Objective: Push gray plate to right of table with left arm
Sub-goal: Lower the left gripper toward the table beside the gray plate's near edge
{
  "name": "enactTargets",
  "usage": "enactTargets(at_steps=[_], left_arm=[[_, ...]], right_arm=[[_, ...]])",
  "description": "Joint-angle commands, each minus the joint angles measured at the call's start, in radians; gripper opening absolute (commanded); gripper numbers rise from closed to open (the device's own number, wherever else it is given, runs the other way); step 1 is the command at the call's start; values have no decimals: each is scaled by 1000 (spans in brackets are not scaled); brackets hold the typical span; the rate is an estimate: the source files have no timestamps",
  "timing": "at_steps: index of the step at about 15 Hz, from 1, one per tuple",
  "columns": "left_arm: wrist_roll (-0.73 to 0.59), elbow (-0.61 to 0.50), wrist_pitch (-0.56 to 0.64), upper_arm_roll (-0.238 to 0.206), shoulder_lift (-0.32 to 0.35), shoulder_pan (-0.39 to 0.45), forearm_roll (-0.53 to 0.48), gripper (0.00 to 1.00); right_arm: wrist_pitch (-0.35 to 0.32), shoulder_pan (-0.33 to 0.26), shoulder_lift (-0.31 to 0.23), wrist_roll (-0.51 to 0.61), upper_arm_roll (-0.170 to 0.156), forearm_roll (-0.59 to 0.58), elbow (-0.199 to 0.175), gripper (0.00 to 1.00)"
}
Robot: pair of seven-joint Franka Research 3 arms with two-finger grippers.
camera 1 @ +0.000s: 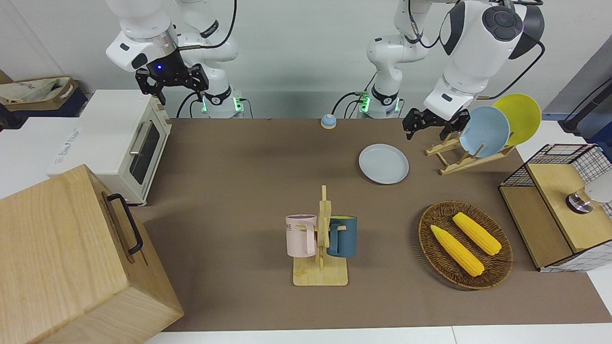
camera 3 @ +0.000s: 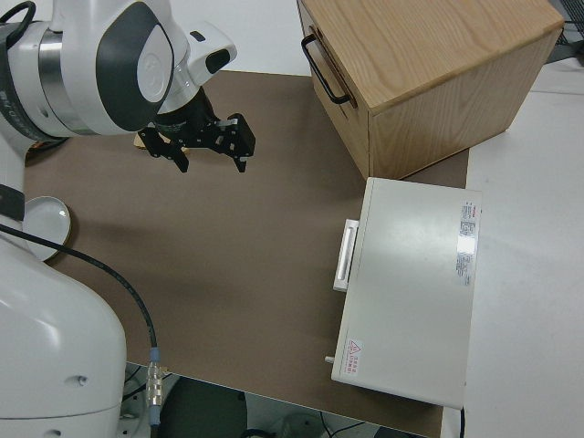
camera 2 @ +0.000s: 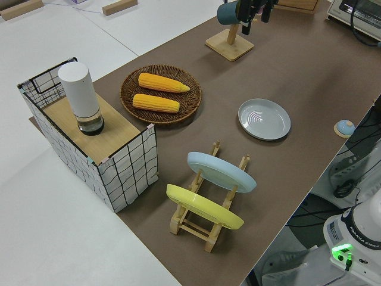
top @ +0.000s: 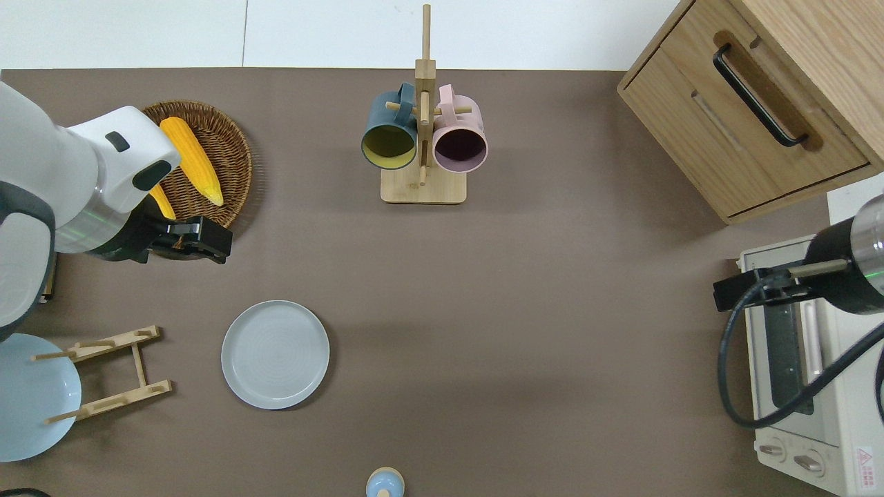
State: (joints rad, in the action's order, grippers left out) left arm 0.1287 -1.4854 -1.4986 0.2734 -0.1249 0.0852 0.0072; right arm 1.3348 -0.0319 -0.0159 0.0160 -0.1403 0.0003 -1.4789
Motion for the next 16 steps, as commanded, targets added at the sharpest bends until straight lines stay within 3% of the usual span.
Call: enactTargets(at_steps=[1, 8, 12, 16], left_arm=[[-8, -2, 9, -8, 10, -1, 1, 995], [-9, -21, 11, -10, 22, 4, 2, 995], [-9, -61, 9, -10, 62, 18, 2, 995], [-37, -252, -70, -10, 206, 48, -24, 995]], right_arm=[[-16, -19, -2, 12, -16, 4, 9, 983], [-16, -19, -2, 12, -16, 4, 9, 983], [-16, -19, -2, 12, -16, 4, 9, 983], [-16, -19, -2, 12, -16, 4, 9, 983]])
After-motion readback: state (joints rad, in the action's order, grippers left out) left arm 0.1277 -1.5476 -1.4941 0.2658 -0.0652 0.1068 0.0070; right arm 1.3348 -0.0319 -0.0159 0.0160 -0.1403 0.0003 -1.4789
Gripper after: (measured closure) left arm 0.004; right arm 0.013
